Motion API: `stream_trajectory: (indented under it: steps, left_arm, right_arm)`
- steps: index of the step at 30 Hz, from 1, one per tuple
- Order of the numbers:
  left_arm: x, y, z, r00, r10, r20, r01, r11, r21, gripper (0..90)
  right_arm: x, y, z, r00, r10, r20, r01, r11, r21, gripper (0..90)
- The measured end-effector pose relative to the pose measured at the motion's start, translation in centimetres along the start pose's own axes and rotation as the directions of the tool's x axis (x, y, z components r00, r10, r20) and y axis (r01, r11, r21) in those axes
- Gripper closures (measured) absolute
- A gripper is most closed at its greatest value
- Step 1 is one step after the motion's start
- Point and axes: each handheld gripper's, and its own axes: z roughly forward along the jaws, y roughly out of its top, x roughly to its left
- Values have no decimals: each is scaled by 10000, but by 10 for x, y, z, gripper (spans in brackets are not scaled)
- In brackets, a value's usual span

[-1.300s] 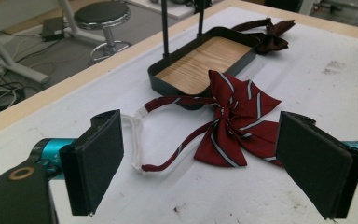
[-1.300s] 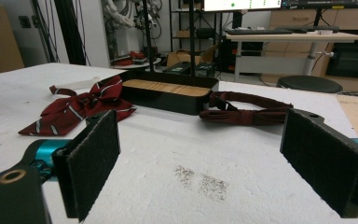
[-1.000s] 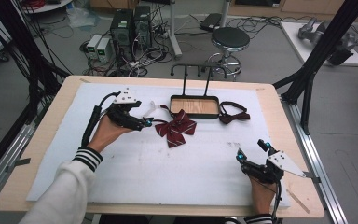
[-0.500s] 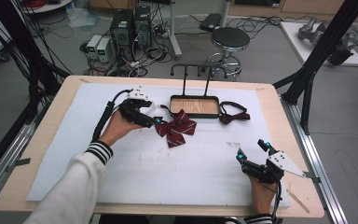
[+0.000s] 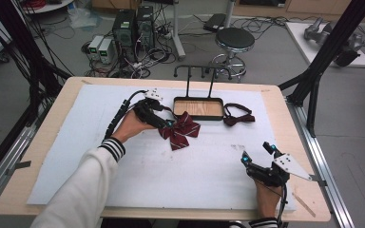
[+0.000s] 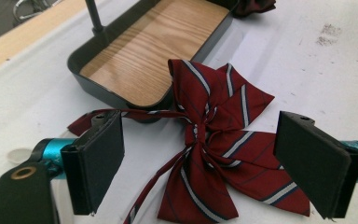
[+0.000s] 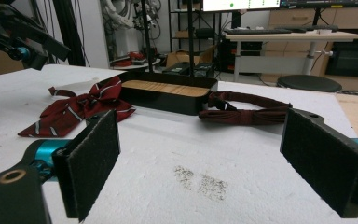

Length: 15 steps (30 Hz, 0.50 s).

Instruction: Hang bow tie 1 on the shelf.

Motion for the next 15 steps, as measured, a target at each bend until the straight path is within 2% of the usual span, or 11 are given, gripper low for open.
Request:
stream_trajectory:
  steps: [6, 7, 12, 14, 15]
  left_arm:
    - [1, 2, 11, 9999, 8, 125, -12, 9993, 376, 173]
    - [2, 4, 15, 9998, 59, 204, -71, 9983, 573, 173]
    - [1, 4, 24, 9999, 97, 51, -100, 9972, 747, 179]
    - [1, 1, 30, 9998, 188, 35, -190, 9933, 1144, 185]
    - [1, 1, 30, 9998, 188, 35, -190, 9933, 1144, 199]
  right_arm:
    - [0, 0, 0, 10000, 7, -1, -7, 10000, -2, 111]
    - [0, 0, 0, 10000, 4, 0, -4, 10000, -4, 111]
    - [0, 0, 0, 10000, 24, -6, -24, 10000, -3, 111]
    - [0, 0, 0, 10000, 14, -1, -14, 10000, -4, 111]
    - [0, 0, 0, 10000, 18, -3, -18, 10000, -6, 111]
